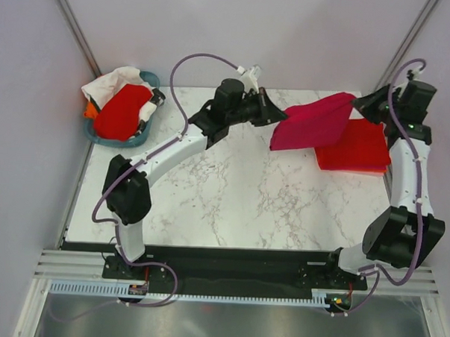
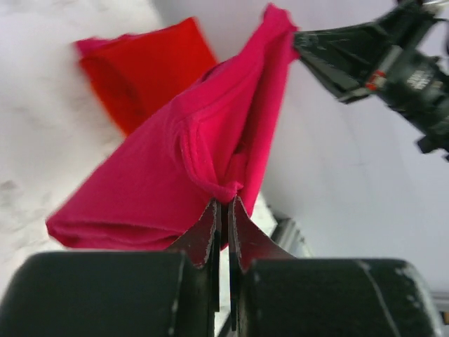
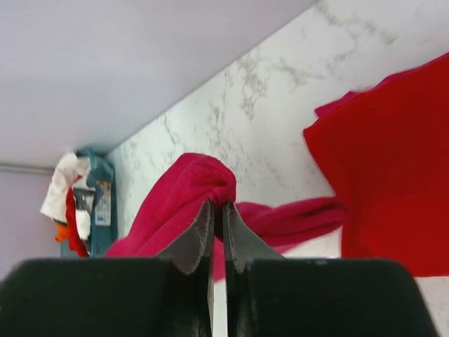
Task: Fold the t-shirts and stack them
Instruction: Neatly place the folded tshirt to the corner
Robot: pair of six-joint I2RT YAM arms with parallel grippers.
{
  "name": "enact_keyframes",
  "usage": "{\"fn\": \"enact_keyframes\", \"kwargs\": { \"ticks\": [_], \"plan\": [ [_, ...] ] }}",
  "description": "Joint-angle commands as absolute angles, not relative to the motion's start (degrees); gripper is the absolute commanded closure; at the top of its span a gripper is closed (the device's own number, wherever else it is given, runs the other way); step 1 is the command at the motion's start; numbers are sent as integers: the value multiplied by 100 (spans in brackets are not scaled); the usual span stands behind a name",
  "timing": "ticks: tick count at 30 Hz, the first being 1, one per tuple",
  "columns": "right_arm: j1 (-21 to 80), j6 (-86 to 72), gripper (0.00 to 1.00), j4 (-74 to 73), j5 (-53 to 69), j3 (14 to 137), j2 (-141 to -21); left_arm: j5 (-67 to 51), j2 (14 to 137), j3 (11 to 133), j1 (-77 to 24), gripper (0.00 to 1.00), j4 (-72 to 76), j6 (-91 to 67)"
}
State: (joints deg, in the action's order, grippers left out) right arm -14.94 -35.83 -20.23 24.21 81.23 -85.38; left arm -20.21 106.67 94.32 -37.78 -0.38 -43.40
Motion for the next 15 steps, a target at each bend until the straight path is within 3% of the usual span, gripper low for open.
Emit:
{"fn": "enact_keyframes", "kwargs": {
  "ticks": [1, 9, 15],
  "plan": [
    [-2133, -3656, 100, -2354, 2522, 8691, -8227, -1732, 10748, 10369, -4260, 98, 299, -4754],
    [-3427, -3507, 100, -2786, 2751, 9220, -8323, -1749, 12144, 12319, -4965, 98, 299, -5132],
    [-4051, -3340, 100, -2778, 2716, 9176, -8472, -1503, 12901, 12823, -5300, 98, 825, -5264]
  ]
}}
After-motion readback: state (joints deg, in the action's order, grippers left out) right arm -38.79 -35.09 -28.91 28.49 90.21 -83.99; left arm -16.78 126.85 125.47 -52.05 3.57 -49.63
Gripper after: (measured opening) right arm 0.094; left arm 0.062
